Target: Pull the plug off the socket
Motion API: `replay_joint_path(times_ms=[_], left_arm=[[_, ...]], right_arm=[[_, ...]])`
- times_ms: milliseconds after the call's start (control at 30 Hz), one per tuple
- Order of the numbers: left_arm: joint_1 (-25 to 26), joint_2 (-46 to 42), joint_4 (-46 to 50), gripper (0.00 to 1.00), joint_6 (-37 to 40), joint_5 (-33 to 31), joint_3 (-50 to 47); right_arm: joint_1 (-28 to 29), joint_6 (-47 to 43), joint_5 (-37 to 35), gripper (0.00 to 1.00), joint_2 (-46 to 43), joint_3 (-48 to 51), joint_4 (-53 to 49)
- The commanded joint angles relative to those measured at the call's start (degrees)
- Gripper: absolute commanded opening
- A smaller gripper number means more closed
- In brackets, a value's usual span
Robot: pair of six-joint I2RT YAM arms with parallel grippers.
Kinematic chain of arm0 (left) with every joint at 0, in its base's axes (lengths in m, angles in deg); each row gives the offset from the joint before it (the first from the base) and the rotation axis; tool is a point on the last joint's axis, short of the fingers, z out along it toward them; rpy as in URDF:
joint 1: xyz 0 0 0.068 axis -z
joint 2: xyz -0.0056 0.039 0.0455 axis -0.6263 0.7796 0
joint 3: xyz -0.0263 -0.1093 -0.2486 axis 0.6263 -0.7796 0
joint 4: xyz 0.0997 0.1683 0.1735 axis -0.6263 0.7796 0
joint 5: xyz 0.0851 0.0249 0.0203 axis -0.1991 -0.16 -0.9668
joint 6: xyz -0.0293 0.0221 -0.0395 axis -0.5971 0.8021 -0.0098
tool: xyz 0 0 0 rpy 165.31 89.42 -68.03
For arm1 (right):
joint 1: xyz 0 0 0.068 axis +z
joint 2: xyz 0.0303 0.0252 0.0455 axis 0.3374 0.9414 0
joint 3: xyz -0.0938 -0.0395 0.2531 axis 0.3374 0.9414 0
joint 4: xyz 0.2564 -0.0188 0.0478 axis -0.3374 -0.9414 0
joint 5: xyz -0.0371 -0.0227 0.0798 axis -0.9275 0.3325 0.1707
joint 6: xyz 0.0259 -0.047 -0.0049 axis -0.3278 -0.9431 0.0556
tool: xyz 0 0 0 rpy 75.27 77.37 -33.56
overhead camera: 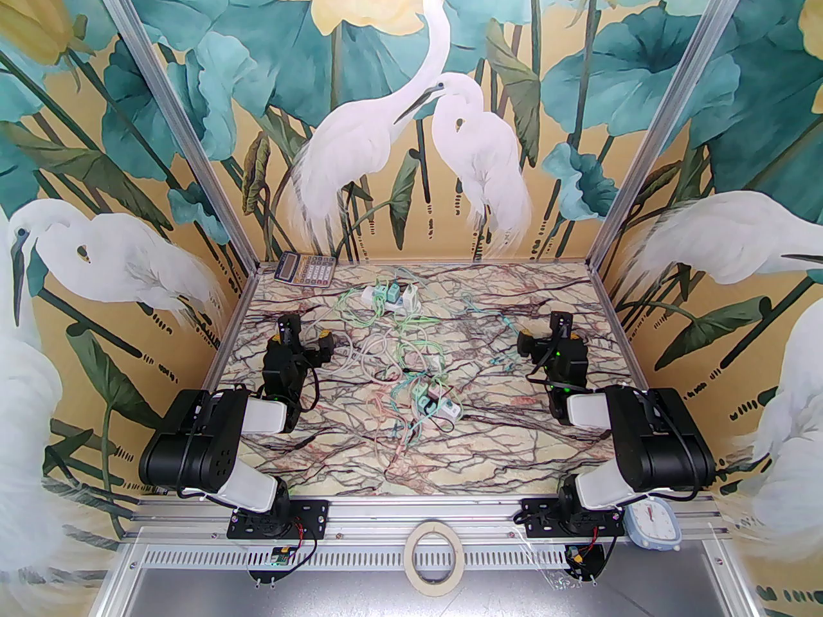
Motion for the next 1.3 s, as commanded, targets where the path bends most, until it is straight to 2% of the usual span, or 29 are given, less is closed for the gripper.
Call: replay_joint_path(times_ms=[0,300,400,467,967,1033,1100,1133,1200,1233,1267], left_arm=[[-0.36,0.82,-1.64,1.00,0.84,0.88,-0.26],[-0.52,0.77,-0.82,1.00,0.58,0.94,0.13],[-0.61,1.02,1.45,1.00,-1.71,-5.18,1.55],[-0.77,0.96,1.61,1.00,-2.34,-6.44,1.60],[-1.67,-1.24,4.04,1.00,-2.72,-4.80,1.94],[-1.48,-5.30,11.44,1.00,-2.83,-6.59,3.96],[-1.32,-11.16,25.01,1.00,-5.59,-11.40,8.28],[-1.31,-14.08,34.45,1.00,-10.26,-15.06,12.07],[-1.45,-17.58,56.51,1.00,-24.61,-21.57,21.42],[-1.63,-18.48,68.13,1.00,-32.27,-22.48,26.99],[-1.79,-18.74,75.47,1.00,-34.12,-19.42,31.83]], right_arm=[[-0.34,-0.58,1.06,0.99,0.67,-1.27,0.19],[-0.32,-0.58,1.17,0.99,0.66,-1.28,0.11],[-0.37,-0.58,1.11,0.99,0.67,-1.23,0.17],[-0.34,-0.53,1.11,0.99,0.67,-1.30,0.11],[-1.18,0.27,1.63,0.99,0.25,-1.33,-0.35],[-0.96,0.25,1.17,0.99,-2.28,-0.52,-0.66],[-0.19,-0.31,-0.27,0.99,-7.11,-0.49,-4.45],[0.28,-0.32,-1.19,0.99,-10.51,-0.98,-8.26],[1.05,1.65,-2.57,0.99,-16.12,-2.31,-15.41],[1.22,5.84,-4.04,0.99,-19.57,-2.71,-19.11],[1.18,11.98,-6.20,0.99,-22.55,-3.14,-21.96]])
